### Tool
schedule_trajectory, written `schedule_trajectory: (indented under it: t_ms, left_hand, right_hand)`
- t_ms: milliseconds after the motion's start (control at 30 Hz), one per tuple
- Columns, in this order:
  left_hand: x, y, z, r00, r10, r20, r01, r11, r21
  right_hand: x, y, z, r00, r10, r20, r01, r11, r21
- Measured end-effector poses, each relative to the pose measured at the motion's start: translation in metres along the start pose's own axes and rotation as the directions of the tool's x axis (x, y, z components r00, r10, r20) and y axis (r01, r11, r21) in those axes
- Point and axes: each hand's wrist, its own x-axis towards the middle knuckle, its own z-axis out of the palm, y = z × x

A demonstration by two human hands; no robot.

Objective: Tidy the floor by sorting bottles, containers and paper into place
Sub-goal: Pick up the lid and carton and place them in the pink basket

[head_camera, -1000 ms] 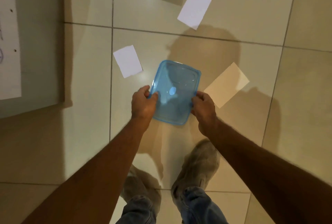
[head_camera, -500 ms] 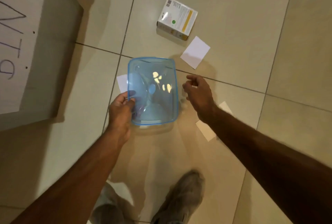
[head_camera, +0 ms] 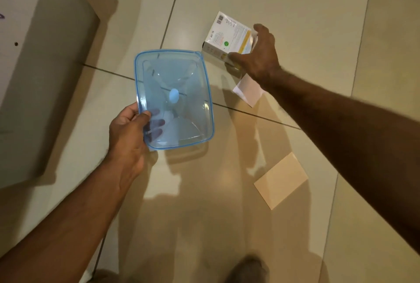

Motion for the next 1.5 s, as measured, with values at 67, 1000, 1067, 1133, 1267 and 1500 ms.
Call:
schedule_trajectory:
  t_ms: [67, 1000, 1067, 1133, 1267, 1500]
  left_hand:
    - [0.011, 0.001, 0.001, 1.0, 0.022, 0.009, -0.022, 1.0, 0.003]
    - [-0.272, 0.1, -0.012, 0.974, -0.2, -0.102, 0.211, 0.972, 0.104]
    - [-0.305, 0.129, -0.011, 0.974, -0.208, -0.095, 0.22, 0.964, 0.149]
    - [-0.331, 0.152, -0.009, 0.976, -0.2, -0.086, 0.213, 0.958, 0.19]
    - [-0.402, 0.214, 0.003, 0.979, -0.192, -0.065, 0.202, 0.951, 0.235]
    - [-0.532, 0.299, 0.031, 0.986, -0.166, -0.003, 0.164, 0.964, 0.208]
  right_hand:
    - [0.014, 0.002, 0.002, 0.997, -0.049, 0.056, 0.056, 0.99, -0.127]
    - [-0.3, -0.048, -0.175, 0.948, 0.318, 0.02, -0.314, 0.925, 0.213]
    - [-0.33, -0.076, -0.209, 0.932, 0.362, 0.019, -0.354, 0.897, 0.266]
    - [-0.354, -0.102, -0.236, 0.926, 0.376, 0.003, -0.358, 0.88, 0.311]
    - [-0.403, -0.167, -0.311, 0.902, 0.431, -0.01, -0.384, 0.814, 0.436]
    - [-0.476, -0.251, -0.443, 0.852, 0.52, -0.051, -0.33, 0.611, 0.719]
